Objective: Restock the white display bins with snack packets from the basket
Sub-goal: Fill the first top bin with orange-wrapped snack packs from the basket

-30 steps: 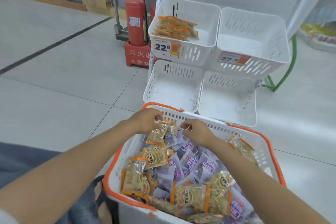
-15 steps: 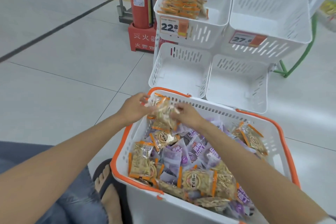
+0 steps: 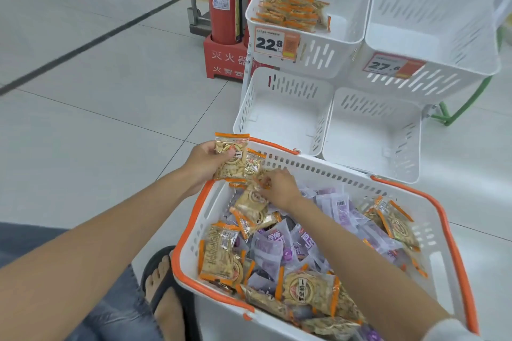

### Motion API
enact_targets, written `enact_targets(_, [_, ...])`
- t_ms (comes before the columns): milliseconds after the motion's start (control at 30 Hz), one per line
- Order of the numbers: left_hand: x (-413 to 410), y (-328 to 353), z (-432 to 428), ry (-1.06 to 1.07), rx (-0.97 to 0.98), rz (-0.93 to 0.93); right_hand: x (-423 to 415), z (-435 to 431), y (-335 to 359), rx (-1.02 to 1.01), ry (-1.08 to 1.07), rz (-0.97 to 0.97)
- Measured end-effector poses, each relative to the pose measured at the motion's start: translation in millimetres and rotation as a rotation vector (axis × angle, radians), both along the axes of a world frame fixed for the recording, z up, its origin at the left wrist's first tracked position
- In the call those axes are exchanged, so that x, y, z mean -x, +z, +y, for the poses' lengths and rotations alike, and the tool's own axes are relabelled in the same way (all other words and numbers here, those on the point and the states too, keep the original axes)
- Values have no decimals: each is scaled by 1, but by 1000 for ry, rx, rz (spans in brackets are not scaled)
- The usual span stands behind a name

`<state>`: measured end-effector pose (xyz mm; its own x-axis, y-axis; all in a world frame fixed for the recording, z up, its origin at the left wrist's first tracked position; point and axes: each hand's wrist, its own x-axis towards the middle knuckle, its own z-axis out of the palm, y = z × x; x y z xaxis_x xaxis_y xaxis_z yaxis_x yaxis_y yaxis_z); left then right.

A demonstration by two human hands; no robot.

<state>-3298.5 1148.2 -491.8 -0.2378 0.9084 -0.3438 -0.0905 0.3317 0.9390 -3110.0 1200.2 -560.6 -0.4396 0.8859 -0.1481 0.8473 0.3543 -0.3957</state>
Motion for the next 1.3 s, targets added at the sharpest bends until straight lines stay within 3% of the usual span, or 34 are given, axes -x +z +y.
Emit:
enact_targets(167, [-3, 4, 6, 11, 13, -18, -6, -5, 8, 200, 105, 107])
enact_targets(333, [-7, 2, 2, -54, 21, -48, -5, -26, 4, 326, 199, -108])
enact_targets(467, [-1, 5, 1, -80, 13, 20, -17, -9, 37, 305, 22, 320])
enact_targets(567, [0, 12, -1, -191, 14, 22, -24, 8, 89, 245, 3, 503])
enact_targets(733, [-31, 24, 3, -425, -71, 41, -8, 15, 127, 74, 29, 617])
enact_targets(833, [-41, 48, 20, -467, -151, 87, -10, 26, 152, 106, 35, 525])
enact_targets(900, [-43, 70, 41, -511, -202, 168, -17, 39, 179, 185, 40, 484])
enact_targets(1100, [-61, 154, 129, -580, -402, 463, -39, 113, 282, 84, 93, 322])
enact_targets(1200, [-51, 187, 179, -533, -492, 613, -58, 163, 323, -141, -7, 372])
enact_targets(1300, [-24, 195, 238, -473, -531, 922, -71, 209, 332, -386, -85, 296])
